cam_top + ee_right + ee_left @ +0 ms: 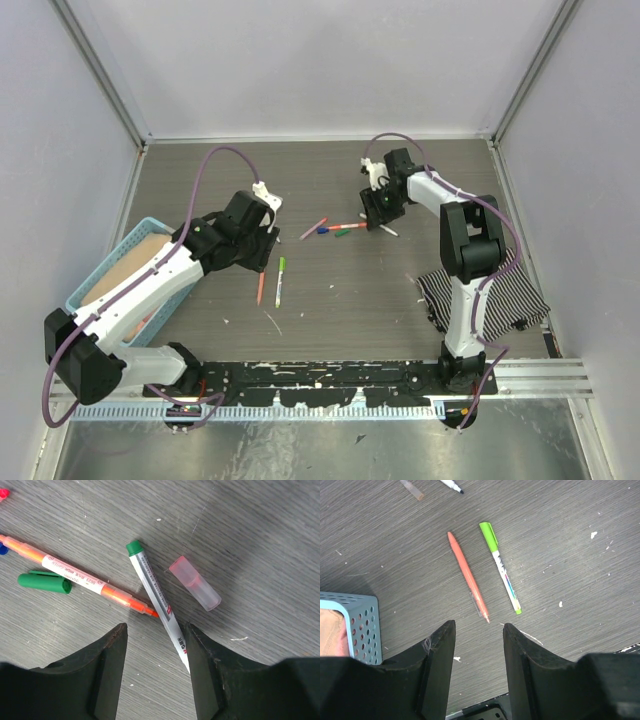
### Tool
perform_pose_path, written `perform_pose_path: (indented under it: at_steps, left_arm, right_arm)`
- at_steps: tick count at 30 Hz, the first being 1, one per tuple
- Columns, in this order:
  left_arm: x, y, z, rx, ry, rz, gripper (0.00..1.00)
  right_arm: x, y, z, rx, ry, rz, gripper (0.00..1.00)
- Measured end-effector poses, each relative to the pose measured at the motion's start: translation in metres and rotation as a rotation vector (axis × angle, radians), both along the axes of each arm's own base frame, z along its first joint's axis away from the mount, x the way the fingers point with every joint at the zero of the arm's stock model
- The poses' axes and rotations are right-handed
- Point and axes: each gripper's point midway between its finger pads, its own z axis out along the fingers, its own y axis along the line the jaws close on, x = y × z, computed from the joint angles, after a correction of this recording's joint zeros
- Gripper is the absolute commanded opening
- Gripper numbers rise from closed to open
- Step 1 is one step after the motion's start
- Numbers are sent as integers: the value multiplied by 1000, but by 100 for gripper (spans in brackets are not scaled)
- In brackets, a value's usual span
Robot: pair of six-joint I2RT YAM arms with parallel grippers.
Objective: Insert the pens into the pen caps
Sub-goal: Pick up the pen from the center of the board.
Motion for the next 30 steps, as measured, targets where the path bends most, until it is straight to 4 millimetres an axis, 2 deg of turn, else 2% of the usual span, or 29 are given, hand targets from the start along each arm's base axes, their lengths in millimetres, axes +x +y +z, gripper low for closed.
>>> perform_pose_path:
  at_steps: [30]
  left_arm:
    - [-1,-1,-1,-10,11,-4,49]
  right_arm:
    - [-10,2,-6,-57,20,30,24]
